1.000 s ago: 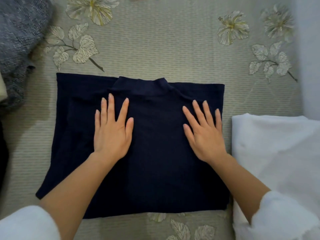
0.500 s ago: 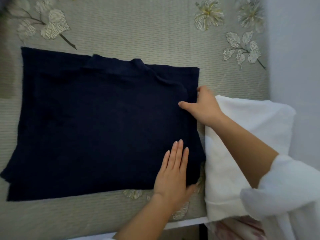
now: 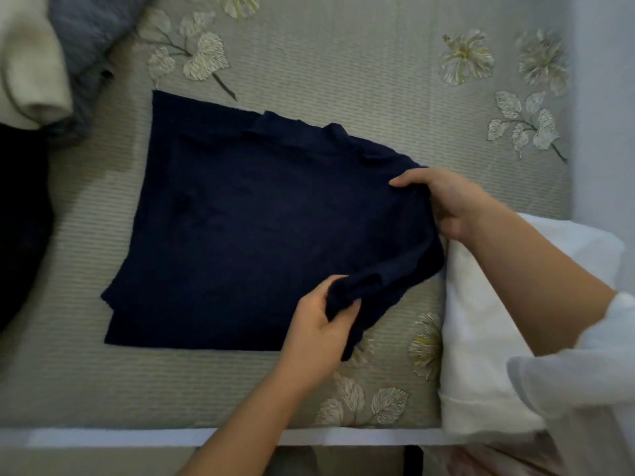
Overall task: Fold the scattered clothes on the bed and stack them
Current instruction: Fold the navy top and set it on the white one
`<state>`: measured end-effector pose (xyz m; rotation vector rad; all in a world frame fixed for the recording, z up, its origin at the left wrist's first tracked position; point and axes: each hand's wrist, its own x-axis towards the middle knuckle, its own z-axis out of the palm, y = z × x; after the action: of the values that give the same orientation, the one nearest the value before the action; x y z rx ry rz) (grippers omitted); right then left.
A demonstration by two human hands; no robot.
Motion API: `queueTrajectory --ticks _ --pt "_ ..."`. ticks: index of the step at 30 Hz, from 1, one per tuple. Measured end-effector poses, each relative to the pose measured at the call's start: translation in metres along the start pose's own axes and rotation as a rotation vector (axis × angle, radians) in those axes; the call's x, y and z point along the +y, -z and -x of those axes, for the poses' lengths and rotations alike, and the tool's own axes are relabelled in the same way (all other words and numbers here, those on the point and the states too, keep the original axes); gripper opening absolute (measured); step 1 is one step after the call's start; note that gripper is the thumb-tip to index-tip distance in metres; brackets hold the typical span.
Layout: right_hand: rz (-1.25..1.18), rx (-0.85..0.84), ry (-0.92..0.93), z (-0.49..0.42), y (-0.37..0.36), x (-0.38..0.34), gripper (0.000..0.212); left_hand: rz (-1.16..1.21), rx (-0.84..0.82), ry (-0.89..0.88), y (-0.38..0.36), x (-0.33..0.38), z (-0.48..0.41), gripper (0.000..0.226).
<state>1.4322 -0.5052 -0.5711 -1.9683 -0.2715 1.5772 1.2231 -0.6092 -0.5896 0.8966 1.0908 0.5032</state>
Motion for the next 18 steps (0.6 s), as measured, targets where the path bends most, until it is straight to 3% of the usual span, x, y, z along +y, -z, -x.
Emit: queueTrajectory --ticks 3,7,9,14,16,18 --pt "-0.029 0.013 0.19 0.009 -0.04 -0.021 0.052 0.306 0.13 0.087 0.045 0.013 0.013 0.019" --pt "0.05 -0.053 0.3 0.02 -0.119 -0.044 0.063 0.596 0.291 0.086 0.099 0.015 0.03 0.036" --pt "0.098 -0.074 0.316 0.021 -0.161 -0.051 0.078 0.676 0.376 0.049 0.121 0.015 0.038 0.039" --pt "0.305 -0.235 0.38 0.02 -0.246 -0.044 0.09 0.824 0.639 0.062 0.163 0.002 0.052 0.033" --pt "0.45 -0.305 0.41 0.017 -0.261 -0.031 0.089 0.838 0.754 0.108 0.174 -0.006 0.056 0.029" --pt "0.595 -0.259 0.469 0.012 -0.26 -0.016 0.077 0.817 0.83 0.202 0.182 -0.014 0.059 0.021"
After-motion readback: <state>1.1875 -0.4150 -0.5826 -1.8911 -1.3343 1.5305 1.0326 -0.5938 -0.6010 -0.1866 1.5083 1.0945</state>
